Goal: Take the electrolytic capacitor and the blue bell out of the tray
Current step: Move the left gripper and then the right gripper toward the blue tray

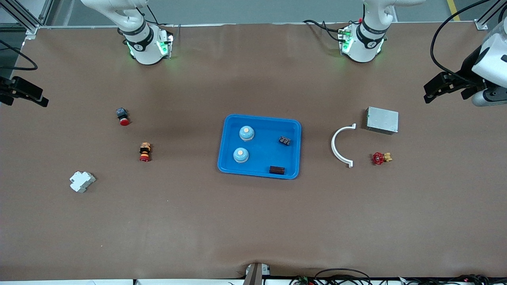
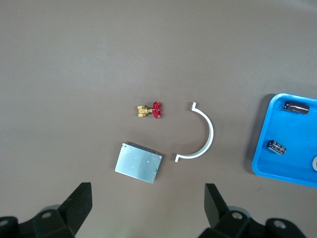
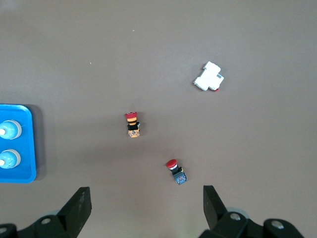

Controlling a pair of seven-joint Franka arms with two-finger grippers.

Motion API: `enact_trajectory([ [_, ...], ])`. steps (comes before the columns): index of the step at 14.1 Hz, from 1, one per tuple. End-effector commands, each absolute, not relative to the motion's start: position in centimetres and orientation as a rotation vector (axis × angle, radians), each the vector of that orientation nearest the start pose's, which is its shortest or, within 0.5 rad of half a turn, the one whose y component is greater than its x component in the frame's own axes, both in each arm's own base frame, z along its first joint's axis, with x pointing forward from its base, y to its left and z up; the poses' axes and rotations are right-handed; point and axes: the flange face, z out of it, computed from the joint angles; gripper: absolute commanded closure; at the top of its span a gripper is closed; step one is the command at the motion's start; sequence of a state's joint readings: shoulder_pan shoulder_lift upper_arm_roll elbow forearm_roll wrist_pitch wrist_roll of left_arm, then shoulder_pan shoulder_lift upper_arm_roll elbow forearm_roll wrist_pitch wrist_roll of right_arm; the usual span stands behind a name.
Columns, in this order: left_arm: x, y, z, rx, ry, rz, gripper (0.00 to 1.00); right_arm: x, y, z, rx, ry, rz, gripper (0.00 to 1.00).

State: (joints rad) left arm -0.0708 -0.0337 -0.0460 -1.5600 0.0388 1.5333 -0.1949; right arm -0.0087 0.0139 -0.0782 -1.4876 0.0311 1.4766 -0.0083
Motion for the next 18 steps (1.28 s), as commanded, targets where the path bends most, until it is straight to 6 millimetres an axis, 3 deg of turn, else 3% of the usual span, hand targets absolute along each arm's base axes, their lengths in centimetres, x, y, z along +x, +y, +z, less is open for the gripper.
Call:
enact_trajectory([
  [1,53.6,-5.9,65.0,-3.102,-0.099,-0.006,0.00,54.3,-4.6,65.3,-3.109,0.127,0.024,0.00],
  [5,53.9,-6.5,64.4,-3.100,-0.106,0.012,0.00,54.3,-5.5,65.3,-3.096,0.146,0.022,0.00],
  [8,55.5,-7.1,61.7,-3.094,-0.118,0.082,0.00,54.5,-5.3,65.3,-3.111,0.137,0.007,0.00],
  [12,55.9,-10.0,57.5,-3.058,-0.402,0.216,0.00,54.7,-5.5,65.5,-3.141,0.142,-0.017,0.00],
  [15,55.5,-13.6,54.7,-3.025,-0.444,0.281,0.00,54.8,-2.3,65.4,-3.136,0.086,-0.012,0.00],
  [18,55.0,-16.0,52.0,-3.015,-0.491,0.269,0.00,54.6,1.5,64.7,-3.083,0.200,0.028,0.00],
])
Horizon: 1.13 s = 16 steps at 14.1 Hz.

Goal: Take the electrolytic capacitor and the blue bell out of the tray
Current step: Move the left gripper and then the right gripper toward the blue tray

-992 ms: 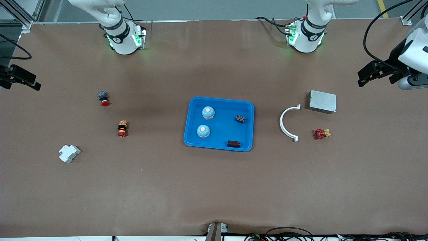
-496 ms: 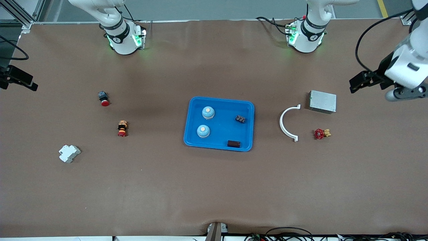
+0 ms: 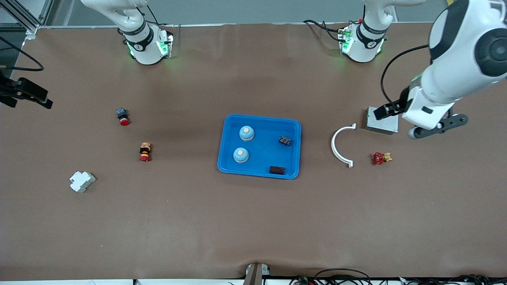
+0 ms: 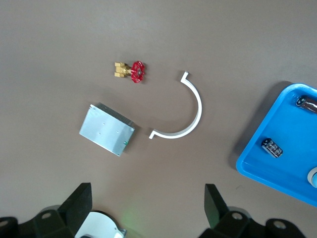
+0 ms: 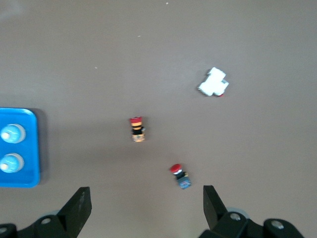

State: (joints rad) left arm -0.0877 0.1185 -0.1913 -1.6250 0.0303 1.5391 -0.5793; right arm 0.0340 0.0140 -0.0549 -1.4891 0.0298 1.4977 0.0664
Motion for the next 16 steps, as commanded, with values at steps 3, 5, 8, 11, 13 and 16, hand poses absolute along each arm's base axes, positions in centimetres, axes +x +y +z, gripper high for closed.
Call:
enact_trajectory([
  [3,54.3,-18.2,48.9,-3.007,-0.540,0.250,0.00,53.1,5.2,63.7,-3.050,0.283,0.064,0.00],
  [5,53.7,-19.8,46.3,-3.006,-0.594,0.220,0.00,51.9,7.4,62.2,-3.022,0.352,0.075,0.00],
  [8,53.1,-21.4,42.7,-3.014,-0.634,0.184,0.00,49.7,11.6,57.8,-3.006,0.448,0.065,0.00],
  [11,52.8,-23.4,39.2,-3.007,-0.698,0.179,0.00,48.2,17.4,52.8,-2.982,0.575,0.052,0.00],
  [13,52.8,-24.3,37.3,-3.007,-0.743,0.176,0.00,47.3,22.6,50.3,-2.958,0.647,0.020,0.00],
  [16,52.3,-27.7,34.3,-2.979,-0.887,0.171,0.00,47.4,28.8,45.0,-2.961,0.724,0.028,0.00],
])
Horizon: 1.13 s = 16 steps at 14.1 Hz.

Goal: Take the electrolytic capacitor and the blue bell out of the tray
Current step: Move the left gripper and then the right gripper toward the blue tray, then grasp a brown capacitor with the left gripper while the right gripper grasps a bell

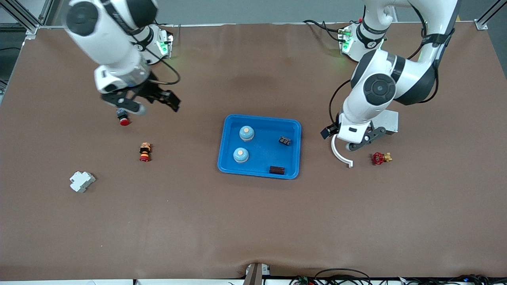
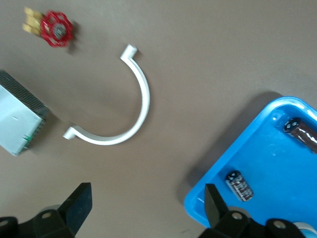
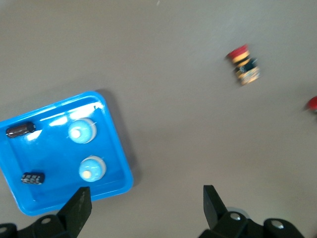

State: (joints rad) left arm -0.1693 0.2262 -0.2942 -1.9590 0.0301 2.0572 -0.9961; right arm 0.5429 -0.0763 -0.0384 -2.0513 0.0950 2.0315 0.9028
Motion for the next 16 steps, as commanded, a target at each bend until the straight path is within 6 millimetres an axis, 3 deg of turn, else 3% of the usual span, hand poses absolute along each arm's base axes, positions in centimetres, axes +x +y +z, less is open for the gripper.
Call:
enact_trajectory([
  [1,52.1,-28.9,33.1,-2.972,-0.926,0.162,0.00,47.5,30.5,43.2,-2.961,0.736,0.026,0.00],
  [3,51.8,-30.7,31.4,-2.966,-0.997,0.154,0.00,48.2,33.6,40.1,-2.946,0.794,0.011,0.00],
  [5,51.4,-32.2,29.5,-2.950,-1.076,0.155,0.00,50.2,35.7,37.4,-2.954,0.838,0.024,0.00],
  [9,50.0,-35.2,26.2,-2.827,-1.339,0.127,0.00,53.7,37.9,33.3,-2.960,0.873,0.019,0.00],
  [12,49.7,-36.4,23.7,-2.730,-1.526,0.124,0.00,55.8,39.4,30.5,-2.938,0.922,-0.002,0.00],
  [16,48.3,-38.6,21.3,-2.663,-1.638,0.092,0.00,56.6,41.0,26.1,-2.888,0.975,-0.049,0.00],
])
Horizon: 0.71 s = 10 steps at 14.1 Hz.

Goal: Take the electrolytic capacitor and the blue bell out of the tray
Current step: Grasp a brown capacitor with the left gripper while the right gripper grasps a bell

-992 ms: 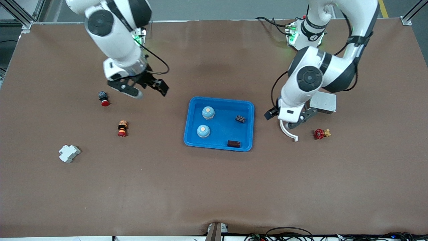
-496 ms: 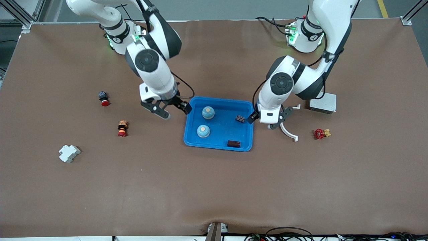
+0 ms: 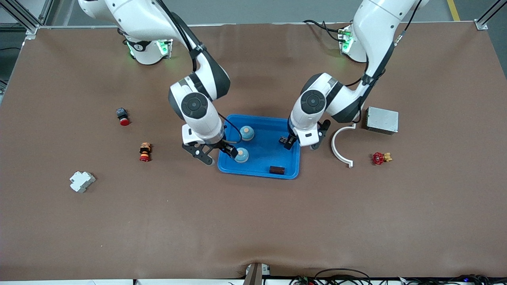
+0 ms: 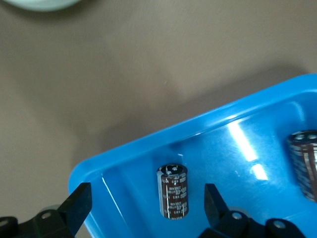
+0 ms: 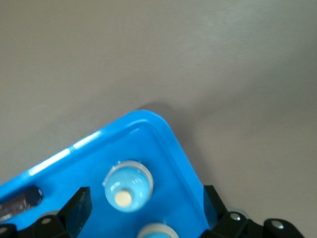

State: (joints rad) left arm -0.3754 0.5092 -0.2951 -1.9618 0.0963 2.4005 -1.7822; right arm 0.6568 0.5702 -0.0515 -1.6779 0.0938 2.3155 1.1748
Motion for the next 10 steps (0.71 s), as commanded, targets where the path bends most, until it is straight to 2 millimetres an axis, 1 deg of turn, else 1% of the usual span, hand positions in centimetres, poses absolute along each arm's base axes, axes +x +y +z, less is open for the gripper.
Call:
enact_trajectory([
  [1,48.2,-38.9,20.7,-2.648,-1.643,0.067,0.00,56.4,41.5,25.1,-2.885,0.972,-0.053,0.00],
  [2,47.8,-39.4,20.3,-2.636,-1.650,0.050,0.00,56.0,41.9,24.4,-2.892,0.966,-0.047,0.00],
  [4,47.7,-40.4,19.2,-2.620,-1.667,0.051,0.00,55.6,42.5,23.9,-2.895,0.971,-0.039,0.00],
  [6,47.9,-40.7,18.8,-2.639,-1.699,0.051,0.07,55.2,43.5,23.6,-2.891,0.986,-0.043,0.00],
  [7,47.8,-40.8,18.4,-2.641,-1.709,0.055,0.12,55.0,43.9,23.4,-2.894,0.980,-0.041,0.00],
  [9,47.5,-41.0,17.4,-2.647,-1.703,0.062,0.26,54.7,44.1,22.7,-2.903,0.977,-0.037,0.00],
  [10,47.5,-41.1,17.4,-2.650,-1.700,0.059,0.37,54.6,44.2,22.2,-2.909,0.976,-0.032,0.00],
])
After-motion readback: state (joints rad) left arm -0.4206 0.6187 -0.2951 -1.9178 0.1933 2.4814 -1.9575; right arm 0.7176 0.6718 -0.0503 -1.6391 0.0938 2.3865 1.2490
